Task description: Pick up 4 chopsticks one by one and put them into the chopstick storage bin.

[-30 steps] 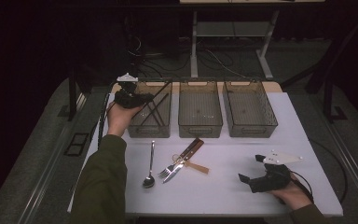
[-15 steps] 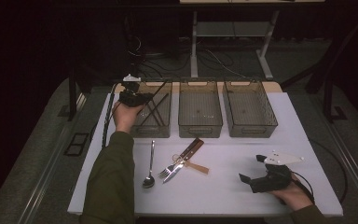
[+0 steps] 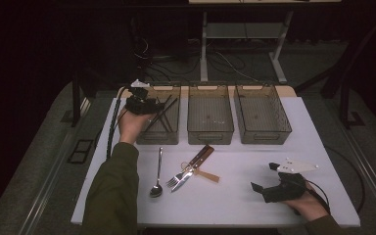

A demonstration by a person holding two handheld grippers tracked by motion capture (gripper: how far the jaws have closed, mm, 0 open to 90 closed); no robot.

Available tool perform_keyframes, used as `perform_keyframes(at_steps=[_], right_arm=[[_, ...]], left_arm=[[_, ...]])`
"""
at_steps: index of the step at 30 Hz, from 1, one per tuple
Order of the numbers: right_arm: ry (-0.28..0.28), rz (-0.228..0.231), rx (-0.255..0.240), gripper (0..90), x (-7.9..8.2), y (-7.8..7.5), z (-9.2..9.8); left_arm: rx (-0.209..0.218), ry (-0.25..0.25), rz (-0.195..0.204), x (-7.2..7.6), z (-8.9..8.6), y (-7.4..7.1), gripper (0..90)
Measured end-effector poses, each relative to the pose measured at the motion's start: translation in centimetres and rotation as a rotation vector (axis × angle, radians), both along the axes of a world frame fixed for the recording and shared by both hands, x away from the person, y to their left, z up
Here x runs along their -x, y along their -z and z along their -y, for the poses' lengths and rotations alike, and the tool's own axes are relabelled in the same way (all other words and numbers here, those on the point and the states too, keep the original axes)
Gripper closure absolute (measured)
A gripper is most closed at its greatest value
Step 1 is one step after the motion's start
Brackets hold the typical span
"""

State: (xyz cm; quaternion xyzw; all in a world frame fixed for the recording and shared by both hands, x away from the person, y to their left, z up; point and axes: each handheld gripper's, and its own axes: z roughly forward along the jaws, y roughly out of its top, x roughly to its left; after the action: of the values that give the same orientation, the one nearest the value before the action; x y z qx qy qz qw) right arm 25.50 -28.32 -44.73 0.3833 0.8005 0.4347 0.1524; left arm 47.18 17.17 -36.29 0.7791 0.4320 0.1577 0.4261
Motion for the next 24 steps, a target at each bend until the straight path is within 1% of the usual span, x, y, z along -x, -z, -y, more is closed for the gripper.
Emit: perform_keyframes(at_steps=[1, 5, 6, 7, 8, 10, 14, 16, 19, 21, 24], right_arm=[[-0.001, 0.002, 0.001, 0.1, 0.0, 0.0, 0.0], [0.000, 0.002, 0.004, 0.1, 0.0, 0.0, 0.0], [-0.001, 0.002, 0.003, 0.1, 0.0, 0.0, 0.0], [0.000, 0.002, 0.002, 0.1, 0.0, 0.0, 0.0], [0.000, 0.002, 0.003, 0.1, -0.1, 0.0, 0.0], [0.000, 0.002, 0.004, 0.1, -0.1, 0.0, 0.1], [0.000, -0.002, 0.004, 0.1, -0.1, 0.1, 0.1], [0.002, -0.001, 0.005, 0.1, -0.1, 0.0, 0.1], [0.003, 0.002, 0.002, 0.1, 0.0, -0.1, 0.0], [-0.001, 0.002, 0.011, 0.1, 0.0, 0.0, -0.1], [0.001, 0.006, 0.010, 0.1, 0.0, 0.0, 0.0]], left_arm=[[0.011, -0.002, 0.009, 0.3, 0.0, -0.1, 48.2], [0.038, 0.019, 0.002, 1.6, -0.2, -0.7, 43.8], [0.042, 0.029, -0.001, 1.9, -0.2, -0.8, 42.2], [0.054, 0.039, -0.008, 2.2, -0.2, -0.8, 40.9], [0.055, 0.045, -0.008, 2.6, -0.2, -0.9, 40.0], [0.049, 0.062, 0.011, 3.3, -0.3, -1.1, 38.3], [0.070, 0.073, 0.032, 4.9, -0.4, -1.4, 36.5], [0.058, 0.083, 0.039, 5.8, -0.4, -1.4, 35.1], [0.062, 0.094, 0.048, 7.1, -0.5, -1.2, 32.8], [0.063, 0.098, 0.052, 8.0, -0.5, -1.0, 31.8], [0.054, 0.109, 0.054, 9.0, -0.5, -0.6, 31.5]])
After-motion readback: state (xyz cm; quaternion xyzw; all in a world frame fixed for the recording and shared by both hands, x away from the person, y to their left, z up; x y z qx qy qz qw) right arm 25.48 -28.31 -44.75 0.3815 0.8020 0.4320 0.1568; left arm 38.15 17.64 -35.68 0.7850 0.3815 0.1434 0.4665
